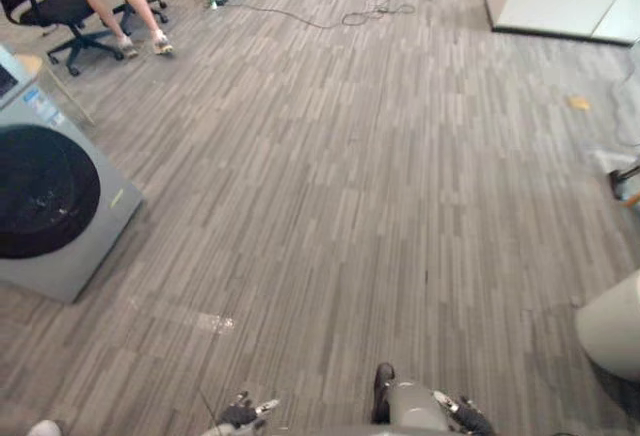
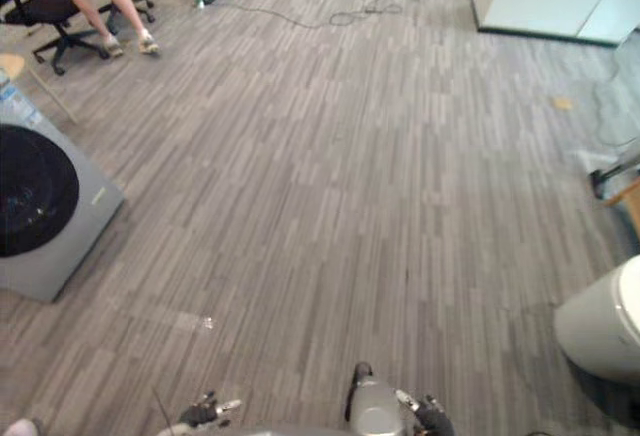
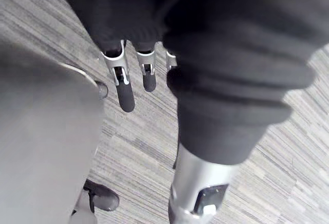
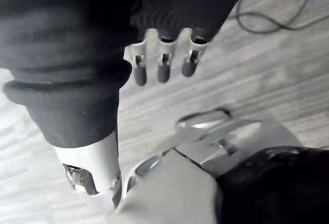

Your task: Organize washtable

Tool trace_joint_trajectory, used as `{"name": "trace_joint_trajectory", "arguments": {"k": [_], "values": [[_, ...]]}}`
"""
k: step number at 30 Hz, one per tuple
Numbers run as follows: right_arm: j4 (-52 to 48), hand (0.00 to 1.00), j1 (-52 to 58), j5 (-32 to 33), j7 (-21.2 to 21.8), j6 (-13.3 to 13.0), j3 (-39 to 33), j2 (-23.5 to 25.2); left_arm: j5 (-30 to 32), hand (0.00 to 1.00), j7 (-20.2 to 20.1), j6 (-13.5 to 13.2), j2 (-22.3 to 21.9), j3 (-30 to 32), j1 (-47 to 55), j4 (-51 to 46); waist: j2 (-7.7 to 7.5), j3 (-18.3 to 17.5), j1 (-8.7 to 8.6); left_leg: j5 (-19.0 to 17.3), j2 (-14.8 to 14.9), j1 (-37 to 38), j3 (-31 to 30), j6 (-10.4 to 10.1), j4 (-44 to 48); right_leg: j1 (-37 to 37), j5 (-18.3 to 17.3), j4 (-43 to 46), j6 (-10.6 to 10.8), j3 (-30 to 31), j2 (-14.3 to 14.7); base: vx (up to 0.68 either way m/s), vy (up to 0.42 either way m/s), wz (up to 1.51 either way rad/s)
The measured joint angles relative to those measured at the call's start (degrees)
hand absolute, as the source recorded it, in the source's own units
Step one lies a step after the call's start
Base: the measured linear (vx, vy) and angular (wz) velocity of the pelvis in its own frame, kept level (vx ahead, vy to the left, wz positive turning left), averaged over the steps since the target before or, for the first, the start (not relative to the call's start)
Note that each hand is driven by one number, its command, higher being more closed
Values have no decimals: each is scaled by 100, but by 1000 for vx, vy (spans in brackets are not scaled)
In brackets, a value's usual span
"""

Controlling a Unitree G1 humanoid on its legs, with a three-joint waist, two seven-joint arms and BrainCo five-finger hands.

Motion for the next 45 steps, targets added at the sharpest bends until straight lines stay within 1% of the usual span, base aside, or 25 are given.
{"name": "trace_joint_trajectory", "arguments": {"k": [4,5,7,9,12,13,14,15,16,17,18,21,23,25,28,29,30,33,35,36,38,39,40,42,45], "values": [[25,0,10,-101,-3,-1,28,-30,-165,0,-31,-2,-24,10,-6,-58,26,-20,9,254,373,-589,-185,-302,1746,741,-259,-477,-125,-224,316,414,-193,22],[112,0,-3,-202,-9,17,56,-46,-324,0,63,-16,-23,26,-27,-124,4,-8,41,559,490,-884,-253,-461,2581,1085,-260,-726,-163,-230,412,374,-158,0],[158,0,3,-254,-27,52,79,-48,-549,0,174,-62,-7,48,-61,-253,-106,18,169,419,562,-1286,-146,-587,3841,1535,-252,-978,-182,-155,410,368,-109,-13],[247,0,-29,-254,-118,52,49,30,-799,0,243,-167,-3,59,-73,-317,-200,42,224,-196,378,-1638,329,-131,4407,2001,-252,-1187,-182,124,277,321,43,-24],[434,0,-187,-255,-131,77,-58,57,-907,0,276,-244,48,56,-180,-354,-312,104,334,-570,-54,-2206,670,126,3910,2242,-264,-1309,-161,349,20,244,195,-33],[505,0,-249,-253,-130,83,-175,154,-947,0,276,-259,114,39,-204,-354,-427,171,330,-538,-385,-2354,636,143,3014,2398,-342,-1321,-27,356,-195,293,289,-37],[511,0,-235,-252,-129,76,-200,162,-968,0,277,-246,112,16,-197,-343,-425,173,335,-492,-491,-2381,568,133,2454,2450,-411,-1323,88,359,-252,315,333,-47],[493,0,-208,-249,-120,65,-252,87,-1013,0,281,-207,48,-2,-133,-324,-299,165,351,222,-569,-2322,366,357,1481,2538,-591,-1368,380,387,-216,226,252,-39],[515,0,-219,-251,-138,60,-252,92,-1050,0,277,-191,74,11,-151,-321,-324,161,363,331,-706,-2239,393,724,1474,2642,-657,-1435,477,455,-310,310,307,-27],[533,0,-199,-250,-143,73,-213,186,-1038,0,290,-178,155,-2,-178,-327,-426,161,345,251,-831,-2208,470,661,1404,2684,-638,-1506,451,463,-427,321,252,-7],[541,0,-211,-255,-126,79,-219,198,-1031,0,282,-178,169,-11,-195,-316,-511,113,361,162,-857,-2220,472,723,1398,2625,-521,-1504,352,593,-329,348,244,-5],[561,0,-192,-408,-120,60,-283,258,-1050,0,203,-163,233,123,-193,-238,-597,63,517,-115,-865,-2169,678,996,1748,2608,-240,-1526,386,812,-364,264,146,-32],[557,0,-201,-501,-85,60,-394,291,-1045,0,173,-147,247,317,-152,-205,-602,28,618,-317,-889,-2031,873,1052,1787,2537,-189,-1365,449,1093,-488,251,131,-56],[532,0,-200,-533,15,67,-472,256,-1014,0,174,-114,172,524,-118,-41,-512,-53,621,-464,-993,-1683,1060,1042,1391,1917,-221,-81,500,1327,-682,238,151,-51],[488,0,-75,-508,21,63,-752,286,-833,0,162,-56,206,516,-28,-4,-541,-73,589,-505,-1174,-1066,1240,1178,986,1036,-51,2207,634,1592,-960,217,100,-13],[502,0,-27,-459,23,75,-857,328,-756,0,160,-36,248,521,47,12,-540,-70,559,-568,-1260,-728,1227,1216,835,726,-89,3167,611,1504,-1046,371,93,9],[484,0,-19,-403,26,63,-854,327,-700,0,161,-35,266,520,122,56,-534,-74,503,-583,-1303,-353,1185,1223,614,479,-269,3757,448,1248,-1046,377,80,14],[315,0,-33,-208,37,4,-785,306,-478,0,53,29,279,519,234,252,-412,-73,321,-548,-1193,234,1054,1164,108,-146,-933,3718,186,319,-979,302,19,25],[259,0,-24,-115,37,-13,-794,265,-339,0,15,72,243,538,298,344,-283,-68,292,-560,-1013,416,966,1086,-32,-483,-1010,3090,190,118,-840,322,-94,29],[227,0,-15,-34,35,-24,-791,248,-318,0,-5,94,197,598,303,431,-177,-57,288,-566,-823,549,869,1013,-131,-685,-941,2329,221,94,-685,465,-195,52],[212,0,-2,32,30,-17,-789,243,-274,0,-64,113,141,735,358,443,-135,-13,264,-598,-590,660,680,863,-241,-850,-398,934,359,183,-517,420,-246,61],[234,0,77,38,17,2,-792,286,-272,0,-91,107,129,976,406,402,-251,-9,247,-655,-549,772,559,700,-346,-778,152,-146,491,398,-463,472,-320,66],[306,0,90,54,22,14,-842,318,-287,0,-86,110,83,1233,433,401,-295,-3,272,-751,-458,1003,425,521,-444,-661,1044,-218,443,510,-389,477,-303,53],[291,0,20,59,20,-26,-900,239,-353,0,-130,100,-144,1617,488,393,-108,51,335,-607,-284,1009,388,514,-367,-782,525,268,316,462,-252,451,-265,10],[216,0,29,112,44,5,-1060,231,-422,0,-143,97,-352,1917,589,397,46,8,285,-204,-85,979,145,178,-57,-692,-44,665,243,303,-198,421,-221,15]]}}
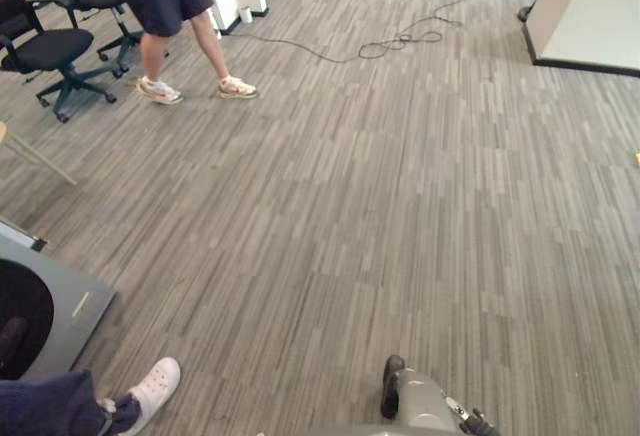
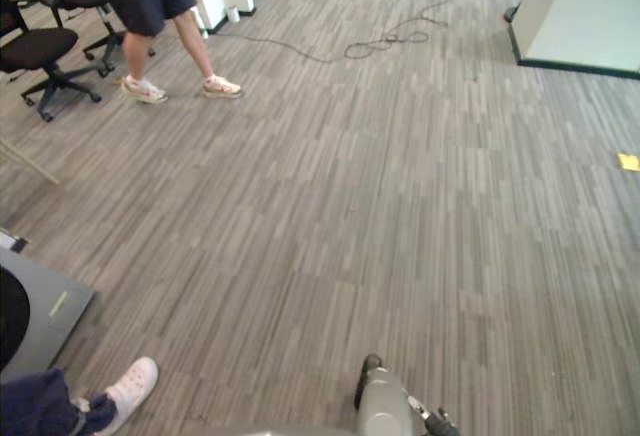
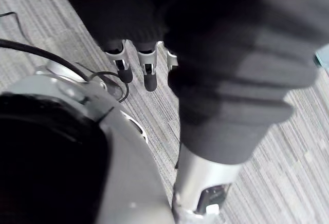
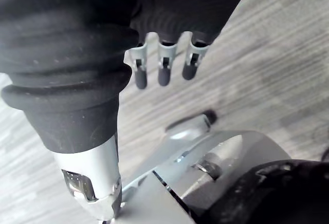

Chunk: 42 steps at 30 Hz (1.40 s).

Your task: Organize washtable

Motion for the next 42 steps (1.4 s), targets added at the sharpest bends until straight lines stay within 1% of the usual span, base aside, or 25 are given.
{"name": "trace_joint_trajectory", "arguments": {"k": [2,4,5,7,8,9,10,11,13,14,15,17,19,21,26,28,29,31,32,34,35,36,39,40,42], "values": [[60,0,5,6,-7,20,-14,-31,-185,0,-7,6,-61,53,3,-1,42,-28,1,42,182,-226,-292,-49,668,274,-194,-62,-38,-156,123,468,-201,29],[146,0,11,1,-17,16,-3,-71,-386,0,-27,7,-88,54,0,-26,58,-51,20,257,367,-604,-583,-416,1693,670,-235,-314,-112,-275,258,374,-70,22],[178,0,34,-3,-24,24,11,-82,-447,0,-22,20,-89,9,-6,-91,83,-73,17,700,476,-848,-712,-767,2402,1069,-187,-594,-187,-367,329,333,5,19],[220,0,44,-16,-24,30,64,-71,-503,0,-10,24,13,-133,1,-185,-34,-59,36,1106,517,-1215,-683,-866,3295,1452,-152,-970,-208,-394,333,353,7,13],[259,0,28,-21,-42,58,64,-64,-504,0,59,-2,51,-291,-47,-253,-75,-41,38,496,560,-1695,-444,-805,4124,1867,-77,-1323,-226,-417,297,352,13,11],[303,0,17,-21,-48,67,62,-60,-505,0,68,-11,99,-366,-57,-257,-107,-27,43,212,523,-1827,-288,-742,4285,2034,-51,-1450,-204,-409,257,387,61,14],[348,0,-3,-17,-47,88,61,-45,-503,0,82,-10,165,-432,-72,-279,-178,-17,48,-178,422,-2037,-43,-542,4367,2248,-37,-1588,-181,-406,146,273,136,8],[353,0,-12,-16,-47,105,59,-1,-504,0,105,-22,250,-593,-72,-289,-286,-12,57,-486,235,-2346,247,-257,4148,2443,-29,-1669,-167,-375,-52,244,177,4],[356,0,-49,-20,-46,106,47,32,-501,0,130,-35,336,-863,-82,-402,-345,11,60,-521,-36,-2766,419,-117,2898,2634,-37,-1708,-35,-295,-310,221,314,-10],[351,0,-50,-25,-45,105,48,18,-502,0,146,-43,308,-916,-81,-417,-327,16,62,-364,-85,-2802,377,-76,2270,2674,-69,-1721,155,-270,-337,210,381,-28],[361,0,-68,-35,-65,115,79,-16,-561,0,203,-50,361,-997,-82,-390,-267,12,105,228,-193,-2723,386,76,1729,2767,-149,-1799,608,-98,-398,138,233,-27],[370,0,0,-82,-37,139,324,79,-579,0,220,-60,537,-1151,-69,-385,-516,-63,95,271,-430,-2530,512,103,1381,2764,-110,-1893,567,176,-364,183,162,-9],[390,0,18,-129,-61,132,354,91,-602,0,223,-51,603,-1273,-94,-374,-569,-74,129,273,-589,-2489,563,124,1338,2765,-50,-2135,445,113,-220,159,72,5],[391,0,15,-141,-42,122,385,70,-597,0,219,-51,583,-1279,-109,-341,-599,-96,187,238,-661,-2413,646,186,1324,2850,32,-2312,397,165,-275,109,66,-24],[372,0,4,-356,-36,128,340,40,-496,0,222,-50,580,-1267,-90,-172,-547,-116,186,277,-791,-1975,860,260,782,2776,44,-2179,420,322,-390,25,14,-36],[345,0,-31,-372,-37,144,236,13,-390,0,223,-52,545,-1271,-88,-174,-462,-126,223,221,-966,-1727,740,379,279,2464,-109,-1572,374,379,-469,-58,44,-49],[258,0,-21,-368,-24,143,211,-38,-362,0,223,-49,451,-1292,-62,-171,-353,-119,210,245,-1008,-1576,660,412,-39,2114,-110,-886,373,437,-510,-75,79,-40],[144,0,39,-361,-34,143,217,-11,-305,0,223,-46,498,-1485,-34,-163,-337,-112,107,455,-1065,-1277,544,586,-387,1649,-107,277,363,417,-647,-32,91,-6],[118,0,80,-340,-43,123,218,18,-246,0,215,-46,542,-1544,21,-169,-298,-111,19,529,-1070,-1188,457,591,-477,1529,-241,498,257,419,-662,12,27,20],[110,0,121,-343,-41,110,334,70,-245,0,216,-50,642,-1634,23,-170,-418,-173,2,536,-1075,-1169,387,579,-482,1577,-335,-32,225,465,-546,33,-33,22],[135,0,162,-346,-44,123,458,106,-193,0,213,-58,746,-1677,4,-180,-582,-181,21,570,-1114,-1209,322,526,-482,1608,-237,-749,238,616,-391,61,-108,36],[161,0,177,-349,-38,121,460,149,-167,0,222,-56,806,-1694,-55,-151,-655,-158,-9,624,-1129,-1229,194,462,-521,1735,-185,-1004,348,626,-328,103,-108,45],[183,0,167,-355,-40,131,423,178,-154,0,225,-55,784,-1694,-94,-60,-678,-199,38,948,-1055,-1085,81,350,-993,1776,-103,-1320,272,482,-169,124,-52,18],[406,0,25,-365,-35,127,905,-41,-122,0,228,-101,798,-1744,-87,30,-672,-165,42,1106,-1135,-1025,-79,433,-1243,2273,307,-2249,333,436,-47,61,-27,6],[406,0,25,-365,-34,127,905,-43,-122,0,228,-101,796,-1746,-88,30,-668,-165,42,1106,-1135,-1026,-79,433,-1243,2273,307,-2251,333,435,-47,0,0,0]]}}
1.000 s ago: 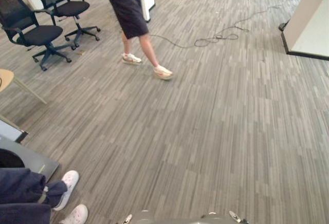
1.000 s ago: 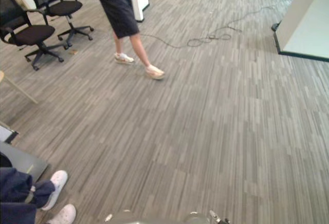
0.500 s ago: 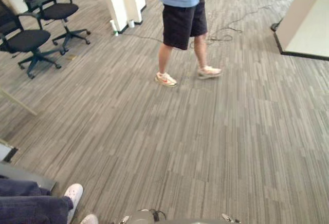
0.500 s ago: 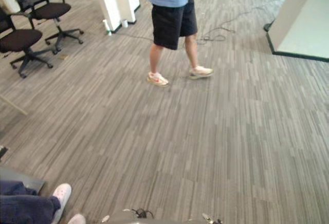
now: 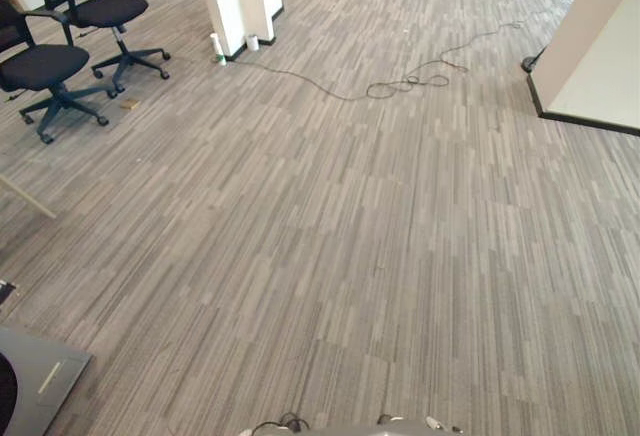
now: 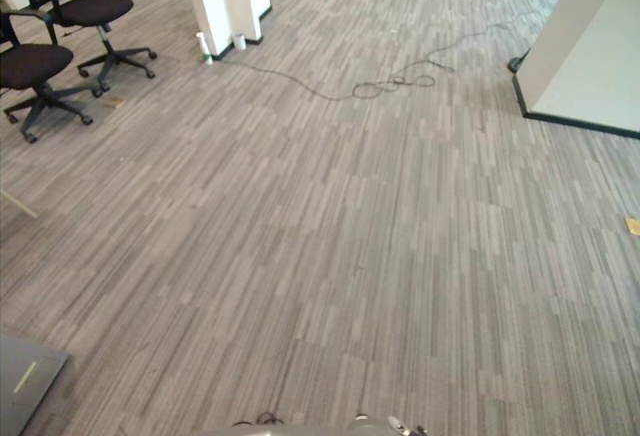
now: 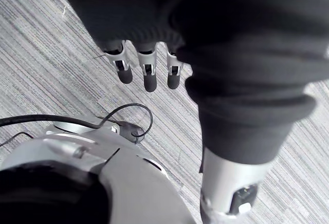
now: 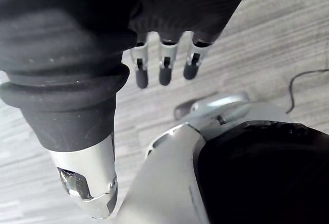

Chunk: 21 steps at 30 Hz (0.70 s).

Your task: Organize washtable

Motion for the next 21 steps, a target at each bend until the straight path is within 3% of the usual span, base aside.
{"name": "trace_joint_trajectory", "arguments": {"k": [18,21], "values": [[12,0,5,127,-12,-16,-2,39,183,0,124,-133,59,-412,-23,-26,24,-11,1,-71,-7,-106,133,-52,2,-22,128,-221,27,2,-1,6,0,-3],[-67,0,19,137,-15,-16,-17,70,180,0,127,-132,97,-539,-24,-32,2,-1,0,-265,-124,-59,224,154,28,-373,-253,581,181,14,-269,21,61,-7]]}}
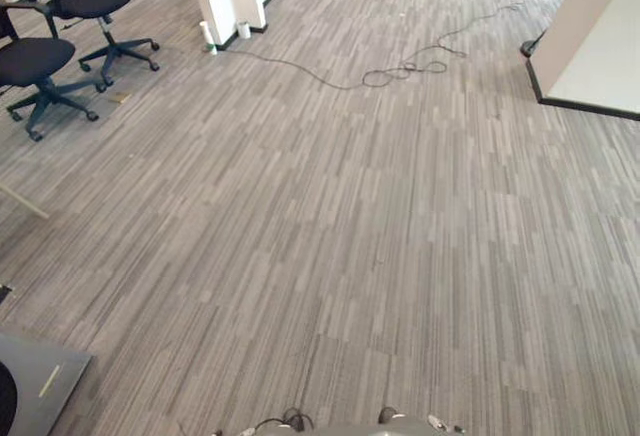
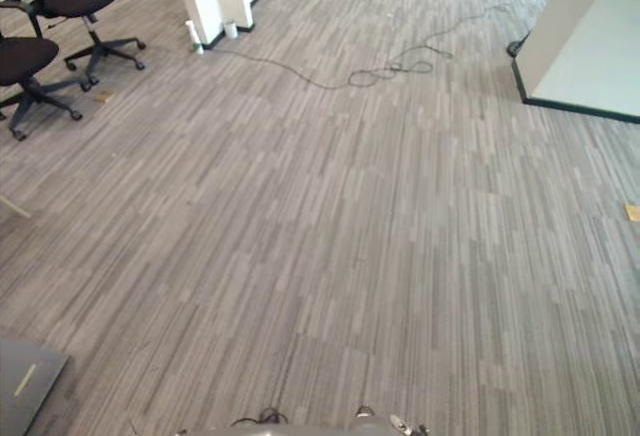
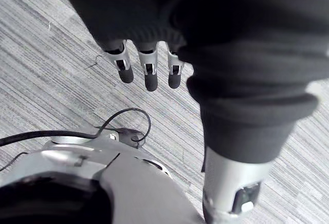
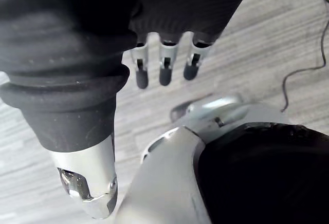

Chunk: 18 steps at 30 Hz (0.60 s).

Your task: Organize washtable

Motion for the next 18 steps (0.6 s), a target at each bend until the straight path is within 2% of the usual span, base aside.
{"name": "trace_joint_trajectory", "arguments": {"k": [1,2,3,4,5,8,9,10,11,12,13,14,15,16,17,18], "values": [[-16,0,3,10,0,-6,-7,-1,2,0,13,-2,11,-87,-7,-1,5,23,-6,-56,-1,51,-17,56,-28,-122,-86,449,51,-2,-63,-6,41,0],[-69,0,8,118,4,-19,-14,-26,9,0,42,6,-19,-137,-3,6,64,65,-3,-118,8,177,-28,80,-28,-423,-100,1261,73,-13,-150,-6,47,-3],[-136,0,25,138,5,-37,-14,-16,12,0,54,7,-27,-140,14,6,72,71,-14,-162,14,263,-36,130,-28,-579,-74,1727,46,-23,-222,11,58,-5],[-241,0,57,225,3,-87,-14,-37,19,0,78,13,-24,-147,13,2,163,128,-23,-239,38,460,-54,221,-17,-886,-117,2489,-84,-43,-364,86,121,-1],[-253,0,88,292,3,-118,-4,-35,31,0,88,21,-19,-167,8,2,153,119,-35,-317,109,571,-55,237,-19,-1071,-350,2671,-111,-123,-373,90,100,1],[-289,0,66,454,4,-143,-7,-19,55,0,89,11,-5,-242,-41,5,199,112,-55,-432,344,594,-94,188,15,-1589,-387,2270,-96,-333,-259,161,87,7],[-285,0,65,560,0,-149,-8,-23,72,0,89,13,-8,-242,-75,7,232,153,-63,-517,501,588,-124,101,63,-1782,-254,1712,-41,-353,-125,319,39,8],[-282,0,51,599,-10,-150,-7,-29,134,0,89,50,-11,-236,-111,19,252,188,-82,-657,637,617,-140,-32,179,-1871,135,929,16,-397,-12,358,16,7],[-275,0,64,608,-17,-146,-6,-25,160,0,85,66,-6,-231,-112,19,247,189,-87,-736,667,652,-142,-115,230,-1901,342,566,35,-433,11,404,-36,8],[-247,0,97,623,-27,-142,-8,-14,256,0,77,76,-7,-158,-113,19,222,209,-104,-861,679,765,-135,-295,313,-1962,626,69,23,-486,2,455,-88,16],[-228,0,112,676,-27,-131,-14,-4,334,0,75,98,-24,-53,-90,24,210,208,-175,-1102,681,870,-137,-406,470,-2044,695,54,-2,-458,-72,476,-116,25],[-230,0,110,680,-24,-126,-40,-3,380,0,73,107,-39,-23,-83,21,226,202,-213,-1277,705,876,-170,-414,586,-2136,679,230,-40,-449,-111,499,-184,41],[-237,0,122,686,3,-117,-154,-23,445,0,65,135,-107,105,-59,-7,326,143,-316,-1637,827,881,-241,-382,803,-2331,525,793,-227,-481,-76,568,-256,57],[-231,0,167,700,7,-113,-224,-95,467,0,72,144,-273,208,5,4,502,60,-358,-1765,1032,893,-374,-513,1167,-2374,636,1130,-360,-437,135,748,-323,43],[-179,0,119,695,-10,-115,-263,-114,465,0,52,141,-305,244,-8,-10,582,43,-306,-1672,1185,594,-309,-609,1906,-2344,740,1268,-506,-407,238,681,-316,20],[-175,0,90,692,-11,-117,-267,-163,465,0,43,138,-373,339,-16,-21,668,56,-260,-1524,1330,329,-326,-654,2510,-2242,627,1259,-603,-440,339,713,-314,-14]]}}
